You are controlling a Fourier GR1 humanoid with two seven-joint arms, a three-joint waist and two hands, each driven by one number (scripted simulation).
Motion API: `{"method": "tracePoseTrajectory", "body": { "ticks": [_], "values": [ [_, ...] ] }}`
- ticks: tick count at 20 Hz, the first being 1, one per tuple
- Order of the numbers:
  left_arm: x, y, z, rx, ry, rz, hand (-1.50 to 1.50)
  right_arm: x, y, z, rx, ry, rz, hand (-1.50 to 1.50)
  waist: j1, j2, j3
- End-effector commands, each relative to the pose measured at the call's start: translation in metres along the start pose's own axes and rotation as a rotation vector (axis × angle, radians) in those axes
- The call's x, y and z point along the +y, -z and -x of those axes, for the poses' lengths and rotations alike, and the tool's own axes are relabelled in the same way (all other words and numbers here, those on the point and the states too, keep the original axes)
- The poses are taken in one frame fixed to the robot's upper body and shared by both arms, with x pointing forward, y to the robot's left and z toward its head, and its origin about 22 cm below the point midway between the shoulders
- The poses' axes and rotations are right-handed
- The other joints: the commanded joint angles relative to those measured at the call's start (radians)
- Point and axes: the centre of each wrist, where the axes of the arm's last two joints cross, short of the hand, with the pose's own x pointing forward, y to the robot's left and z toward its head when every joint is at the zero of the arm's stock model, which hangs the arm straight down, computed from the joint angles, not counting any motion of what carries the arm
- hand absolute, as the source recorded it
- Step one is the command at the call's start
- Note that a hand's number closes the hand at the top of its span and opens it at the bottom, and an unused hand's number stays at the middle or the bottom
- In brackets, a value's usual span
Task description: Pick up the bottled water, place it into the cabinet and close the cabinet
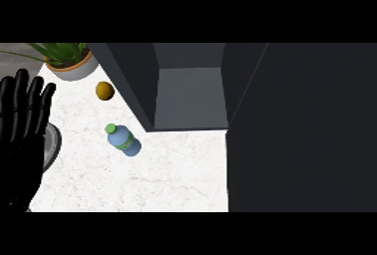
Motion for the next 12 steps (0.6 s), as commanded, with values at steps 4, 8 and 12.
{"method": "tracePoseTrajectory", "body": {
  "ticks": [4, 8, 12],
  "values": [
    [0.022, 0.012, 0.012, -0.004, -0.055, 0.091, -1.50, 0.011, -0.022, -0.028, -0.017, -0.013, -0.010, -1.50, 0.027, 0.005, 0.009],
    [0.024, -0.002, 0.026, 0.176, -0.268, 0.115, -1.50, 0.030, -0.029, -0.025, 0.047, 0.119, -0.225, -1.50, 0.037, 0.004, 0.008],
    [0.024, -0.014, 0.029, 0.202, -0.284, 0.105, -1.50, 0.032, -0.055, -0.046, 0.060, 0.139, -0.248, -1.50, 0.026, 0.003, 0.009]
  ]
}}
